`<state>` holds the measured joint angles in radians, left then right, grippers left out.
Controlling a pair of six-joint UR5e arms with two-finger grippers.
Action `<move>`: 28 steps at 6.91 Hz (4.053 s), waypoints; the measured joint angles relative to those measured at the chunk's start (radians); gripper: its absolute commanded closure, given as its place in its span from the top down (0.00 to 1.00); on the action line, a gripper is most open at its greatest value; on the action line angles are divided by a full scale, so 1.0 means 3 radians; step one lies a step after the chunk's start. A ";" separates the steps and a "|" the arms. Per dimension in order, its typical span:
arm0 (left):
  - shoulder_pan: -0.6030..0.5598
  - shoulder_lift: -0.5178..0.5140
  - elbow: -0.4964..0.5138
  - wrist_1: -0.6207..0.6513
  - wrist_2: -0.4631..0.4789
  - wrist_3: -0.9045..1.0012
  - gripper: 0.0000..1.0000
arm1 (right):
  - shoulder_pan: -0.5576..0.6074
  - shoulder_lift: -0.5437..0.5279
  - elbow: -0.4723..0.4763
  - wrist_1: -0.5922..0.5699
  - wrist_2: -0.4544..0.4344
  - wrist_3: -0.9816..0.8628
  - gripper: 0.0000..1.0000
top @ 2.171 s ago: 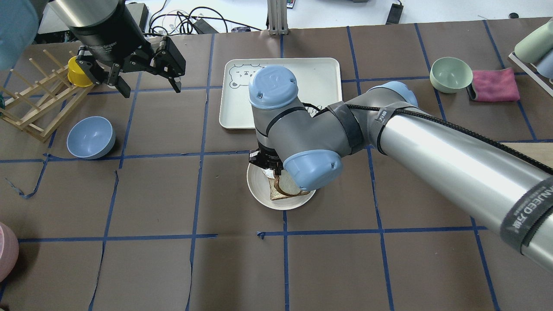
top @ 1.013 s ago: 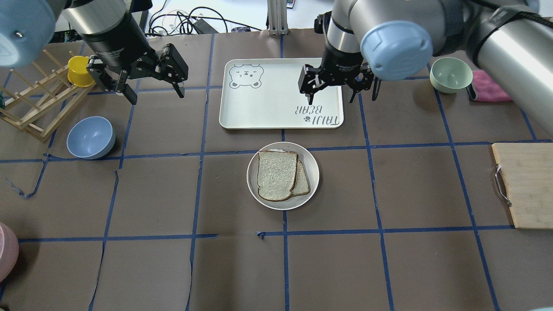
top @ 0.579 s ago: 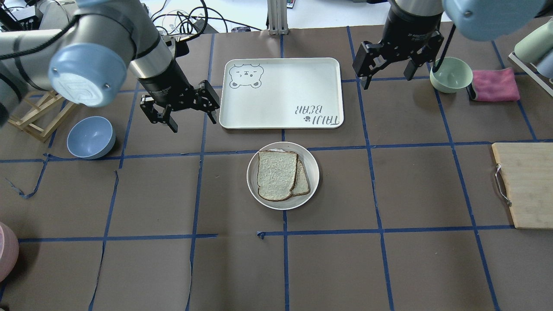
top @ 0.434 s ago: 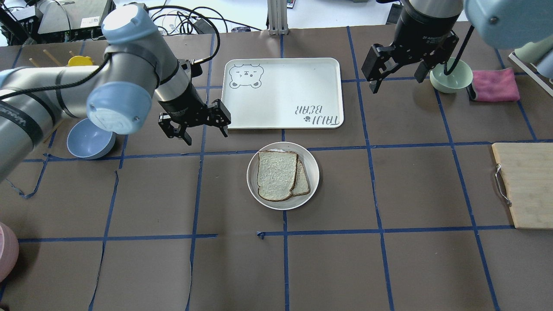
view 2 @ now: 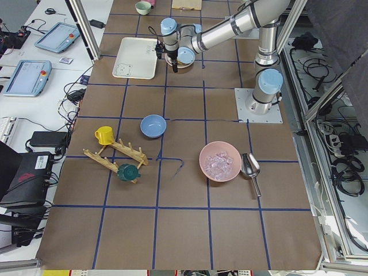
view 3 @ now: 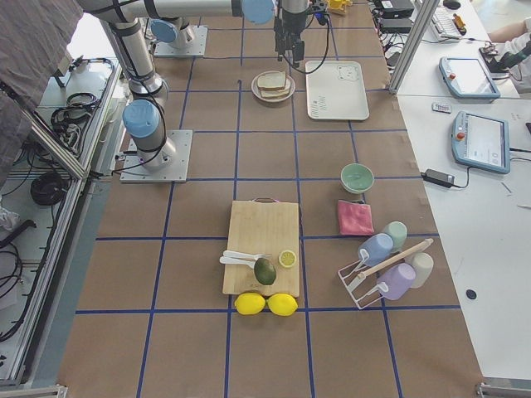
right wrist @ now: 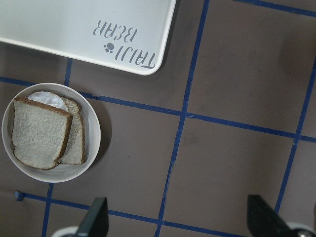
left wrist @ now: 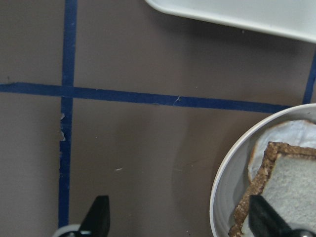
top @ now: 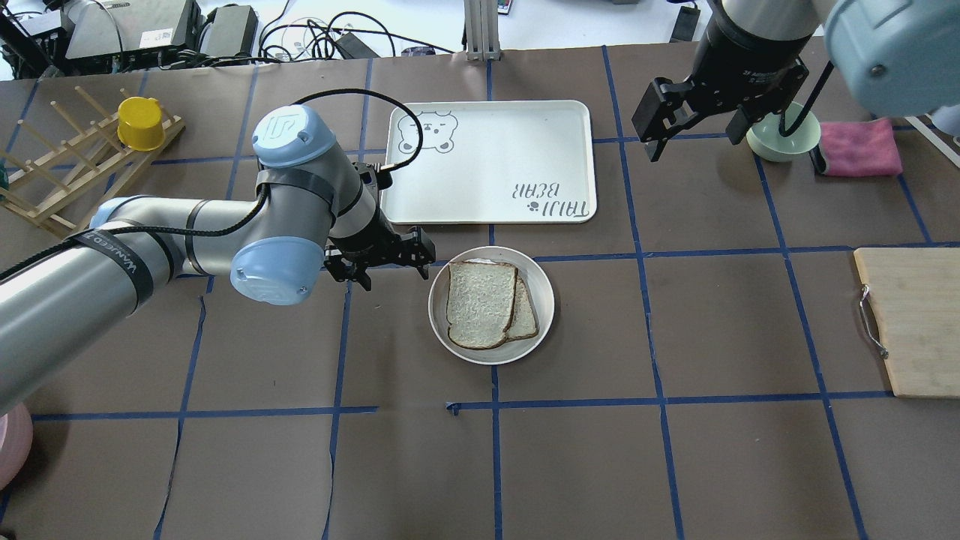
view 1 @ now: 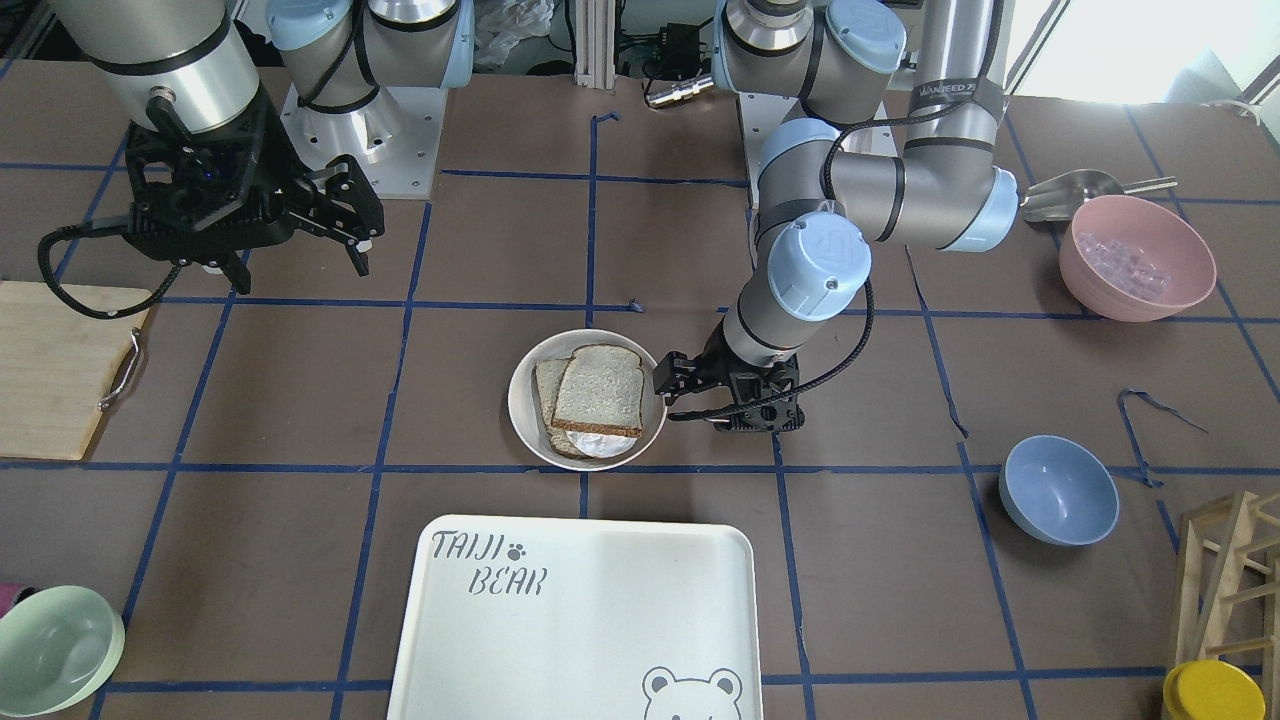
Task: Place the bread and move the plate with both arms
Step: 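Raise the right gripper away while the left gripper reaches to the plate rim, then grip the plate rim with the left gripper and slide it onto the tray, then open the left gripper and lift it off the plate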
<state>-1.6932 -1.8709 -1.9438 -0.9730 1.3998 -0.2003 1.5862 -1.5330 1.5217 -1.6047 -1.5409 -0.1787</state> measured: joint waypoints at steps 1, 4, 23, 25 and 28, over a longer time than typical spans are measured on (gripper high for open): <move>-0.0058 -0.0055 -0.0100 0.0174 0.0000 -0.0001 0.84 | -0.0003 -0.0009 0.0016 -0.0040 -0.0010 0.0064 1.00; -0.0106 -0.0128 -0.0226 0.0349 -0.0016 0.0018 0.00 | -0.0008 -0.0013 0.0034 -0.0099 -0.0030 0.0249 1.00; 0.0114 -0.0692 0.1706 -0.0657 -0.0098 -0.0627 1.00 | -0.0010 -0.0037 0.0071 -0.0092 -0.0127 0.0279 1.00; 0.0111 -0.0033 0.1702 -0.1633 0.0139 -0.0402 1.00 | -0.0010 -0.0037 0.0074 -0.0088 -0.0126 0.0279 1.00; 0.0129 0.0683 0.1699 -0.2406 0.0435 0.0040 0.98 | -0.0010 -0.0038 0.0076 -0.0087 -0.0121 0.0279 1.00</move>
<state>-1.6546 -1.6661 -1.4341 -1.6948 1.5303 -0.1884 1.5831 -1.5445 1.5446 -1.6309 -1.5771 -0.0951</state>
